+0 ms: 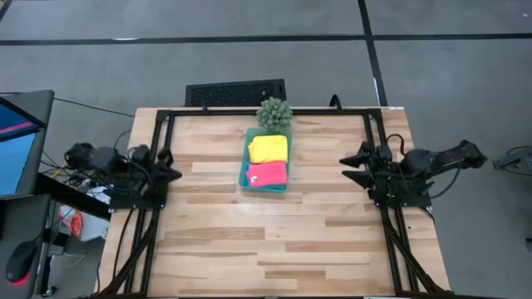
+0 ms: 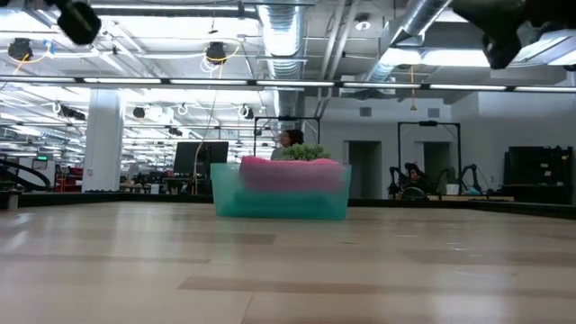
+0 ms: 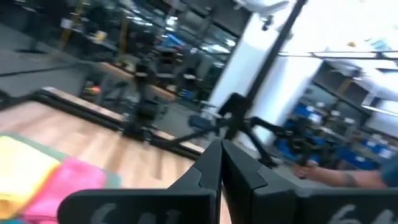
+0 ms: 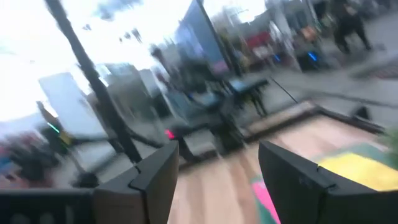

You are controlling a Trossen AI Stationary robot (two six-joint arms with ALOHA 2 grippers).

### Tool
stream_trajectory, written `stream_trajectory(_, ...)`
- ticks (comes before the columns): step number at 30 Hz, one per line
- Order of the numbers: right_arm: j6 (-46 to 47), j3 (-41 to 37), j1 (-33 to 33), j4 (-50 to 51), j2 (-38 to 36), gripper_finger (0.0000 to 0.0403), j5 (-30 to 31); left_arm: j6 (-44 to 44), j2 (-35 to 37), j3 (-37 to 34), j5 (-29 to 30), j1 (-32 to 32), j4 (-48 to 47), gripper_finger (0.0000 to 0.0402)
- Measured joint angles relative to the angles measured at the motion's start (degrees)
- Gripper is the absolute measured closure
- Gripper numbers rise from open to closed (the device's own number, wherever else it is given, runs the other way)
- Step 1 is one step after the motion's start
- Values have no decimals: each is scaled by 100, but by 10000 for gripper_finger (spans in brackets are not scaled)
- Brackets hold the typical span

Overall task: Fold microfiber towels
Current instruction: Return to Home Position

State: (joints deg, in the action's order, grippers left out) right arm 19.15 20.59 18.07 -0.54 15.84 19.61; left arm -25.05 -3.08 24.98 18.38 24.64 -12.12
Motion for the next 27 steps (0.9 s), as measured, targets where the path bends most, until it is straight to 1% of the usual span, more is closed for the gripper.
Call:
stream_trajectory(2, -20, -517, 96, -656, -364, 158, -2, 16, 322, -460, -276, 0, 246, 401)
stream_trajectory(3, -24, -765, 132, -934, -547, 158, -2, 16, 307, -620, -385, 0, 409, 401)
stream_trajectory(6, -10, -1402, 215, -1387, -1060, 158, 45, -54, 272, -966, -740, 0, 470, 401)
stream_trajectory(9, 24, -2012, 256, -1930, -1500, 158, 303, -53, 299, -1499, -642, 2, 1001, 401)
stream_trajectory(14, -38, -2017, 246, -1927, -1547, 158, 520, -78, 294, -2350, -637, 0, 2148, 401)
stream_trajectory(15, -88, -2017, 244, -1905, -1557, 158, 549, -89, 288, -2439, -633, 0, 2123, 401)
stream_trajectory(19, -286, -2017, 244, -1707, -1561, 158, 797, 166, 278, -2436, -255, 2, 1971, 401)
stream_trajectory(22, -276, -2017, 244, -1450, -1552, 158, 938, 352, 285, -2436, -108, 0, 1895, 401)
stream_trajectory(27, -268, -2017, 244, -1313, -1554, 158, 940, 349, 281, -2440, 363, 2, 1700, 401)
